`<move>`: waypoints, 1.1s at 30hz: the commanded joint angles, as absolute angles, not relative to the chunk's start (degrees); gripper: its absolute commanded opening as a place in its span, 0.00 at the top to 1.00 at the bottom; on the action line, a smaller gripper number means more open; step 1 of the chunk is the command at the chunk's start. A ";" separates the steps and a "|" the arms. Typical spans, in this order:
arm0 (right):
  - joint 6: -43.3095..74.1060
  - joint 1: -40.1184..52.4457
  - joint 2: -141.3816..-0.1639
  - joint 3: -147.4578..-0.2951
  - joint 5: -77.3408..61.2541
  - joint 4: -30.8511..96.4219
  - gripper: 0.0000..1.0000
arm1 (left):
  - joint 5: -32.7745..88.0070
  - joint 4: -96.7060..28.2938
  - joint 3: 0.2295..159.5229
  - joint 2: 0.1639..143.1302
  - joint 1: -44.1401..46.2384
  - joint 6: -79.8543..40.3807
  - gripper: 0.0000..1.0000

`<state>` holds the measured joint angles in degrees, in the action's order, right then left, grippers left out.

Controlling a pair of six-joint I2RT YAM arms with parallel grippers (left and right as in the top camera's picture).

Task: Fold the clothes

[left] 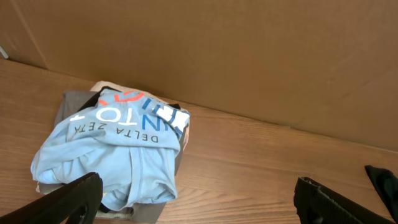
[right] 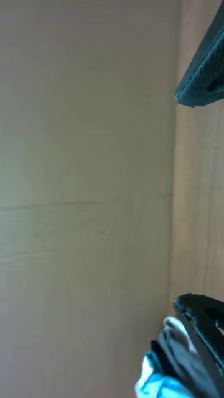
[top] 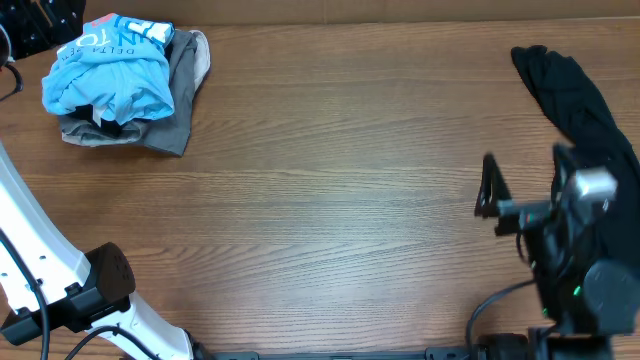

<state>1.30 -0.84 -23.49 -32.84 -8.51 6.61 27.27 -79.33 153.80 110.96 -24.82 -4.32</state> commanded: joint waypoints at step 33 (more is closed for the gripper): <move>1.48 -2.00 -0.12 -0.43 -7.29 3.97 0.00 | 27.94 -79.29 154.39 111.26 -24.71 -4.71 0.00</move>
